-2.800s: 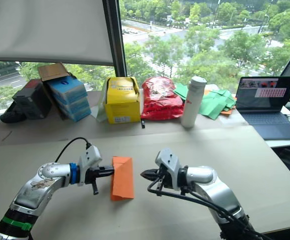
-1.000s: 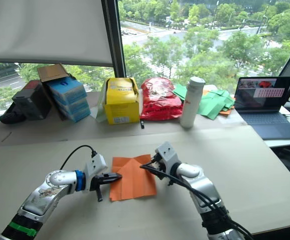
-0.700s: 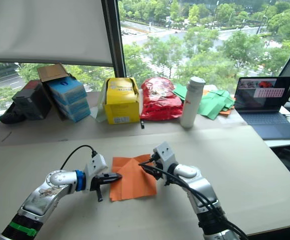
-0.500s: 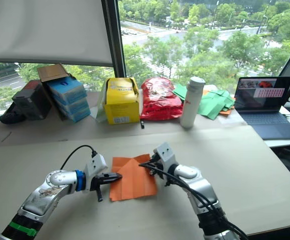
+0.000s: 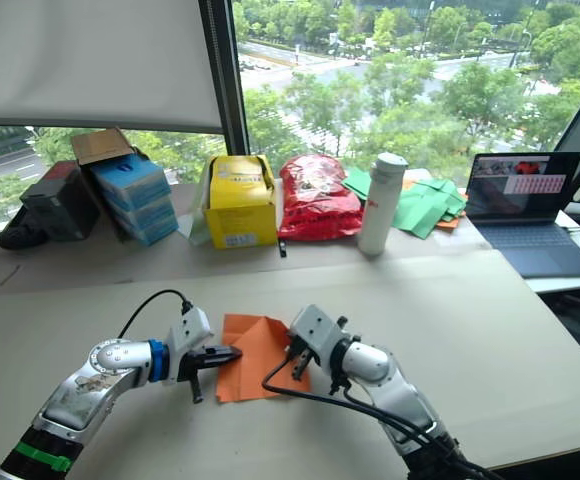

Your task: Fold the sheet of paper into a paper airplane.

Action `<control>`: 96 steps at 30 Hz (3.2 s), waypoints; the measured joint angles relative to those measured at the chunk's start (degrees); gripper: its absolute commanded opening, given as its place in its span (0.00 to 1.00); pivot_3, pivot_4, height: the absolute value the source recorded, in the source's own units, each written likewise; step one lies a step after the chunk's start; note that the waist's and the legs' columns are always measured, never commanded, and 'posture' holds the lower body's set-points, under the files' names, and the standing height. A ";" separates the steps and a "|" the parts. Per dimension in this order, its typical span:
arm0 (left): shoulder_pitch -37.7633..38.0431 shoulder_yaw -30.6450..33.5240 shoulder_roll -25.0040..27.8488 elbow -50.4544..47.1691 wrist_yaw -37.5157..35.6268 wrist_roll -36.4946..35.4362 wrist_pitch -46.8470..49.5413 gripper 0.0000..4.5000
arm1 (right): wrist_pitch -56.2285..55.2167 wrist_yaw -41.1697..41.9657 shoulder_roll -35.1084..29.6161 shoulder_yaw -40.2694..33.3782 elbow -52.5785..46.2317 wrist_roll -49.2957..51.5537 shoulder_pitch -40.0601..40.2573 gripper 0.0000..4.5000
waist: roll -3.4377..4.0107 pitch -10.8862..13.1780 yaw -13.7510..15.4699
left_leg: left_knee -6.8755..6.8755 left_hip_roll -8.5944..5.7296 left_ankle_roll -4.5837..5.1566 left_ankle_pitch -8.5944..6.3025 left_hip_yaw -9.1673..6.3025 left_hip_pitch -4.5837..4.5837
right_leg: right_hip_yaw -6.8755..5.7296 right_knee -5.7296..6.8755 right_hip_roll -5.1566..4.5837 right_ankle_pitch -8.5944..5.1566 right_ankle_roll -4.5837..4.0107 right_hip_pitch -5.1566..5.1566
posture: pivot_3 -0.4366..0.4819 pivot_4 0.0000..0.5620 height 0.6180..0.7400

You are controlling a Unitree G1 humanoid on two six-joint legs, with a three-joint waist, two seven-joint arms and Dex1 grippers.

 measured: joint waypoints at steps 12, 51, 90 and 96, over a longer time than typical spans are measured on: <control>-5.78 0.34 0.23 1.79 -2.50 -0.94 2.87 0.00 | 5.69 3.65 -1.52 7.17 -2.89 -11.11 -2.56 0.01 | -0.02 -0.01 0.04 | 0.05 0.00 0.00 0.01 0.00 -0.02 | -0.03 0.01 0.04 0.00 0.00 0.01 | 0.48 0.27 1.00; -21.26 -10.02 -8.62 23.67 -3.35 15.70 -16.39 0.00 | 12.70 7.76 -0.43 7.53 -5.44 -14.58 -4.16 0.18 | -0.09 -0.07 0.14 | 0.23 -0.03 0.02 0.00 0.02 -0.05 | -0.18 0.07 0.07 0.00 0.00 0.05 | 0.48 0.27 1.00; -19.89 -9.01 -8.96 22.63 -2.78 15.94 -16.15 0.00 | 21.90 5.69 8.73 0.11 9.22 3.11 -13.49 0.01 | -0.06 -0.16 -0.02 | 0.35 -0.03 0.09 -0.05 0.00 -0.06 | -0.07 0.17 0.03 0.01 0.01 0.04 | 0.48 0.27 1.00; -19.79 -9.07 -8.96 22.52 -2.81 16.02 -16.18 0.00 | 24.09 6.05 8.17 0.42 8.69 3.28 -13.60 0.01 | -0.06 -0.25 0.01 | 0.35 -0.03 0.11 -0.06 0.00 -0.05 | -0.07 0.16 0.03 0.01 0.01 0.06 | 0.48 0.27 1.00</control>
